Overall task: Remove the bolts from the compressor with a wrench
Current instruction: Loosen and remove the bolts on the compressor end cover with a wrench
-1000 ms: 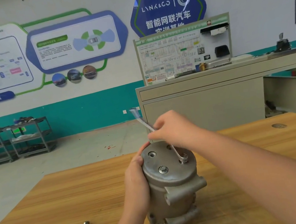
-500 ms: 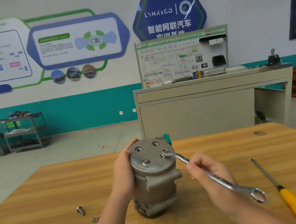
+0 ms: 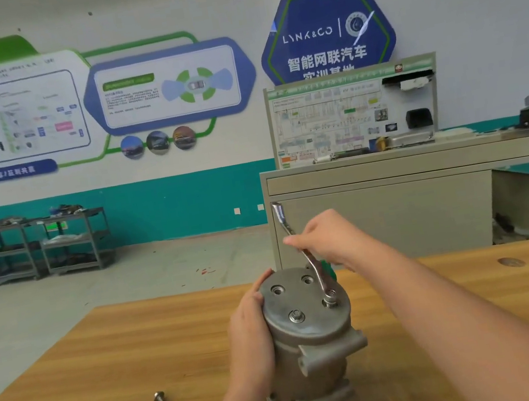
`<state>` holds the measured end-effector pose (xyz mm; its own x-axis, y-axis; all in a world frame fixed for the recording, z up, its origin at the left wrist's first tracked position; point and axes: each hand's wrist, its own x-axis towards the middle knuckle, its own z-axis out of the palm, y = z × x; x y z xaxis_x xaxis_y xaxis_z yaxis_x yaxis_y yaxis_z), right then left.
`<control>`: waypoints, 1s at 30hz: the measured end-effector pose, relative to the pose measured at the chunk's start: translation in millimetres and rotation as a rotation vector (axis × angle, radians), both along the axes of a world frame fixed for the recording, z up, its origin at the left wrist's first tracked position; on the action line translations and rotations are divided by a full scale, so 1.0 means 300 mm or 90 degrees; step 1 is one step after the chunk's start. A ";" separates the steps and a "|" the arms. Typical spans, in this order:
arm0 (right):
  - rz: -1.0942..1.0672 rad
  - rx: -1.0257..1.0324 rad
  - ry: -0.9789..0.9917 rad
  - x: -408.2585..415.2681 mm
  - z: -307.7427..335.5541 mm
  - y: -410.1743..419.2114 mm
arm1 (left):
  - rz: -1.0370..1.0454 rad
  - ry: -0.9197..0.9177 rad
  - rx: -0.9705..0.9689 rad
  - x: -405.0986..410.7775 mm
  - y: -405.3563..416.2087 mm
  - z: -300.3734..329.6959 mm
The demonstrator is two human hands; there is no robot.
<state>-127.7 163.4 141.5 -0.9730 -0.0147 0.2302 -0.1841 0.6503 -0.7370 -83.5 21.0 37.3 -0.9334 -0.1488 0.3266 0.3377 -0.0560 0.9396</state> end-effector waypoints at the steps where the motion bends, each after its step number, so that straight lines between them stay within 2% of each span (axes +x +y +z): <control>1: 0.019 0.060 0.047 0.033 0.012 -0.056 | 0.000 0.007 -0.005 0.001 -0.001 -0.003; 5: 0.105 0.287 0.240 0.244 -0.050 -0.153 | 0.089 0.032 -0.103 0.013 -0.007 -0.028; 8: 0.166 0.296 0.480 0.373 -0.167 -0.084 | 0.028 0.025 -0.124 0.004 -0.017 -0.012; 10: 0.197 0.126 0.507 0.413 -0.250 -0.001 | -0.032 0.014 -0.032 -0.002 -0.019 0.007; 13: 0.229 -0.184 0.409 0.433 -0.336 0.116 | -0.053 -0.002 0.026 0.008 -0.037 0.012; 17: 0.126 -0.664 0.130 0.362 -0.372 0.172 | -0.061 -0.011 0.053 -0.001 -0.043 -0.009; 19: 0.062 -0.807 0.018 0.280 -0.345 0.187 | -0.058 -0.019 0.051 -0.005 -0.034 -0.014; 20: 0.043 -0.838 -0.024 0.240 -0.318 0.193 | -0.058 -0.019 0.049 -0.006 -0.029 -0.014; 22: 0.030 -0.829 -0.094 0.156 -0.248 0.195 | -0.058 -0.008 0.037 -0.008 -0.022 -0.012; 25: 0.037 -0.671 -0.174 0.067 -0.143 0.163 | -0.057 -0.004 0.019 -0.014 -0.021 -0.019; 27: 0.030 -0.492 -0.167 0.043 -0.084 0.101 | -0.063 0.006 0.011 -0.012 -0.022 -0.017; 30: 0.013 -0.140 -0.036 0.085 -0.022 -0.036 | -0.053 0.014 -0.019 -0.015 -0.022 -0.015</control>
<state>-102.1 152.6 134.8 -0.9844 0.0107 0.1758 -0.1503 0.4696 -0.8700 -88.0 14.3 32.8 -0.9346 -0.0604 0.3504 0.3538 -0.0576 0.9336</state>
